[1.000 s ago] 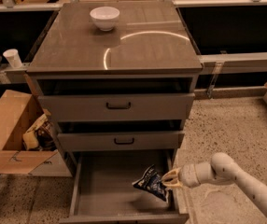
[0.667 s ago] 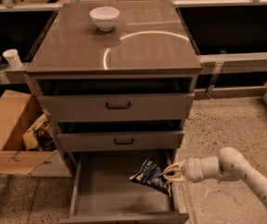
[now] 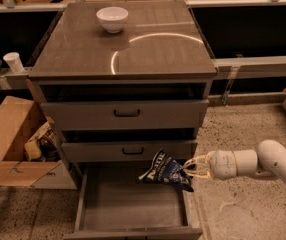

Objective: Pick blue chip bag from bottom drawer and place on counter

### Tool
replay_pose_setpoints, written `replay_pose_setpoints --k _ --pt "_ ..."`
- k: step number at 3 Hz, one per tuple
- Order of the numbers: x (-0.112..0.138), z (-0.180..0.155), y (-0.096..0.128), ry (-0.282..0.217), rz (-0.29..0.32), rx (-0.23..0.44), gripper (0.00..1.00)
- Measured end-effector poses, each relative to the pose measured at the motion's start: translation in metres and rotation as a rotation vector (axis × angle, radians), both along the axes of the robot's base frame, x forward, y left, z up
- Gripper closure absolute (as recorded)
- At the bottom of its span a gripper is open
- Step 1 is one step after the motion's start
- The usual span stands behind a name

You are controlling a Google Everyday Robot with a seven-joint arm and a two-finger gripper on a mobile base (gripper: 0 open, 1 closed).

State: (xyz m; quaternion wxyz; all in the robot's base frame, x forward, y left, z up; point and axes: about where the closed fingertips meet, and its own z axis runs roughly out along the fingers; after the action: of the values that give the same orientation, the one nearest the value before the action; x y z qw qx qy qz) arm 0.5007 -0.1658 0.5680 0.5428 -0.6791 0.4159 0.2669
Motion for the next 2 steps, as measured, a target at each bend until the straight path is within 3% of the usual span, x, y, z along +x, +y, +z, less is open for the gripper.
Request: replay_pose_setpoints --k 1,2 --pt "0.000 0.000 0.000 0.000 0.000 0.000 1.00" --pt "0.004 0.011 0.002 -0.031 -0.001 0.003 1.00"
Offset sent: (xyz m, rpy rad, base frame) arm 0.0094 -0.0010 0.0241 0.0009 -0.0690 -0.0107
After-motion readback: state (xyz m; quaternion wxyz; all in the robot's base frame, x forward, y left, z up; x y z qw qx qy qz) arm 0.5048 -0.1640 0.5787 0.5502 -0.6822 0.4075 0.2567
